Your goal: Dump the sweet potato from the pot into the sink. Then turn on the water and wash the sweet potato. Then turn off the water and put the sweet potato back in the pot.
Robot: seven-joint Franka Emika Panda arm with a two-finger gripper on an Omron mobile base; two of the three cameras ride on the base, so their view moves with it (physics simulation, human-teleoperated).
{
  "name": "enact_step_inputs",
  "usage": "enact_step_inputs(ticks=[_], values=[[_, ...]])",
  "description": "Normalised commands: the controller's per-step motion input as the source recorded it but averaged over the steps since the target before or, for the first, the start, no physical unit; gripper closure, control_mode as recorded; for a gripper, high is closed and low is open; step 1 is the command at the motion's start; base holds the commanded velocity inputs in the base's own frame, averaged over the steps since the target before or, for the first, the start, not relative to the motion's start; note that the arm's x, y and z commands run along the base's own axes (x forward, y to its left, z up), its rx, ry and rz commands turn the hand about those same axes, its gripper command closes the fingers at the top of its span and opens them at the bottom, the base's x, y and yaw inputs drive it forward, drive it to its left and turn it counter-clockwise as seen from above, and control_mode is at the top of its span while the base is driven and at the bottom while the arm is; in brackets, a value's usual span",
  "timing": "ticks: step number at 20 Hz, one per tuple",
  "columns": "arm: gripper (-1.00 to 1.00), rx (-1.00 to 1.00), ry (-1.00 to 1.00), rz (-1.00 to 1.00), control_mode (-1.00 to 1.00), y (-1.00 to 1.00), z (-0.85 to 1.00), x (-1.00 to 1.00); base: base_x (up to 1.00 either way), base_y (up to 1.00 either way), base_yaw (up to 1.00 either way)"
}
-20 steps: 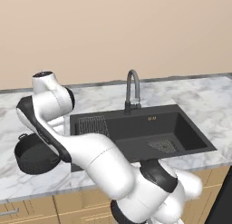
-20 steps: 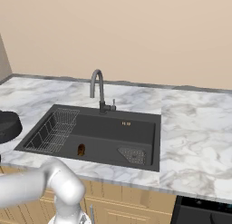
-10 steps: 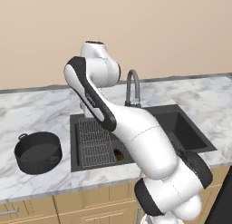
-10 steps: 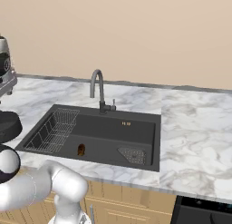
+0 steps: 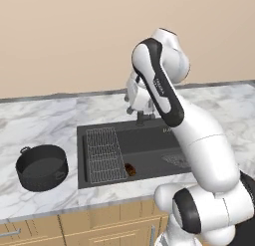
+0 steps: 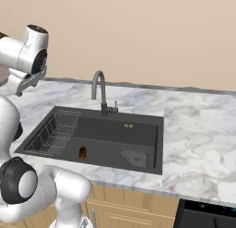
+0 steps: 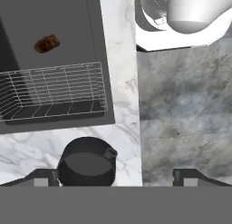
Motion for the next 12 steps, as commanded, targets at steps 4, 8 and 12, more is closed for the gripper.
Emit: enact_step_inputs(ticks=[4,8,12], values=[[-1.00,0.15,0.00,-0.18,-1.00,-1.00,0.36,0.00,0.00,0.00,0.00],[-1.00,0.13,0.00,-0.19,-1.00,-1.00,0.20,0.00,0.00,0.00,0.00],[-1.00,0.12,-0.04,-0.20,-1.00,-1.00,0.15,-0.13,0.00,0.00,0.00]])
